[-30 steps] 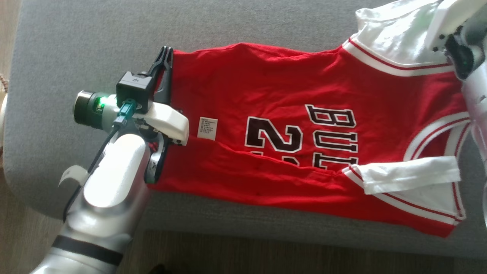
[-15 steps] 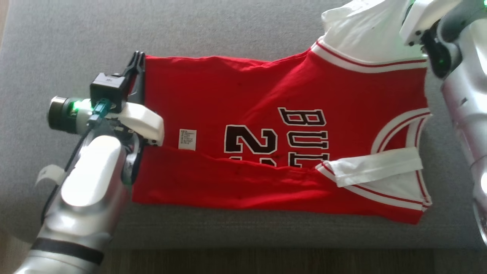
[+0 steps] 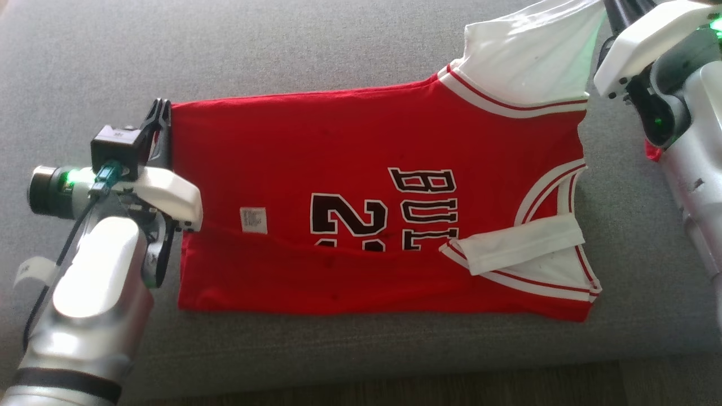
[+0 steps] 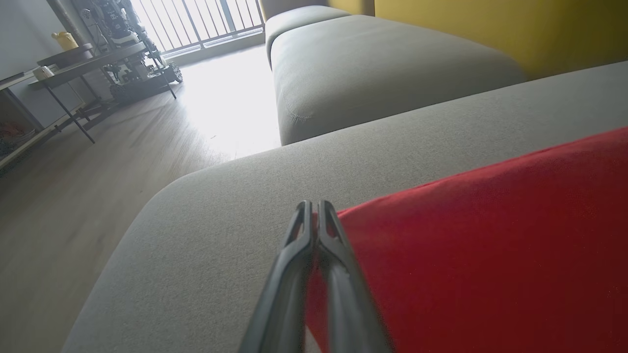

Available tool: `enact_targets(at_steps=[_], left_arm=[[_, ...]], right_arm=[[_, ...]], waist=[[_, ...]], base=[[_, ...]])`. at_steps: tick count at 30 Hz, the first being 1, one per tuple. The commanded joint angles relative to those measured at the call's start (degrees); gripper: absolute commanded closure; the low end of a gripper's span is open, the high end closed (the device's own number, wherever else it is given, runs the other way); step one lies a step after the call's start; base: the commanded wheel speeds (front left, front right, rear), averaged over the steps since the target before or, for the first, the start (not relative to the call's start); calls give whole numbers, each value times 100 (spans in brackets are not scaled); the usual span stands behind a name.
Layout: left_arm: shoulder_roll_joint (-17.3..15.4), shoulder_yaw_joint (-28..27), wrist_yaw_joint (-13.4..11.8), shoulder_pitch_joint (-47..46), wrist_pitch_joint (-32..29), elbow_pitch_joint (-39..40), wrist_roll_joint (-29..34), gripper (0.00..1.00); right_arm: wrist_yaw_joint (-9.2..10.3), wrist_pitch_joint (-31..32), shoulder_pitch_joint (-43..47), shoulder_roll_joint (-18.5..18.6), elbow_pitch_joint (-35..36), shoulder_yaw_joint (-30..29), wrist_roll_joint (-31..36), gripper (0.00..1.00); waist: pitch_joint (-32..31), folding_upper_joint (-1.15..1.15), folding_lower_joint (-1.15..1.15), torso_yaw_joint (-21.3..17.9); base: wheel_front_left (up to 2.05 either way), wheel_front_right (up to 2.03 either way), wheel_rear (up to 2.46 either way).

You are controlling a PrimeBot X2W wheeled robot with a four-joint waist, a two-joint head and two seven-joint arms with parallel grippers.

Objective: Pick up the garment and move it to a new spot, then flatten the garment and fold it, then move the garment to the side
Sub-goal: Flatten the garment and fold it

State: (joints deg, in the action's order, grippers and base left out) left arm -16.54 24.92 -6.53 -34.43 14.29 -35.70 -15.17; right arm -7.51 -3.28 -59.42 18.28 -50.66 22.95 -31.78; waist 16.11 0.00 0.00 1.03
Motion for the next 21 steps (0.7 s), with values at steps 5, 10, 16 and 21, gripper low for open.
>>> enact_targets(at_steps=[5,10,16,21], left_arm=[[-346,-303,30,-561,15,-68,-51,100],[-318,-414,-14,-866,28,-256,-141,100],[-288,-293,89,-992,52,-390,-64,100],[-334,-188,159,-852,63,-472,7,100]], right_arm=[[2,-181,-207,-68,231,7,-48,100],[2,-524,-380,-188,102,-120,-20,100],[2,-735,-379,-333,14,8,62,100],[2,-740,-81,-267,129,121,-76,100]], waist=[[122,0,0,-14],[227,0,0,2],[271,0,0,22],[154,0,0,-4]], base=[[0,0,0],[0,0,0],[0,0,0],[0,0,0]])
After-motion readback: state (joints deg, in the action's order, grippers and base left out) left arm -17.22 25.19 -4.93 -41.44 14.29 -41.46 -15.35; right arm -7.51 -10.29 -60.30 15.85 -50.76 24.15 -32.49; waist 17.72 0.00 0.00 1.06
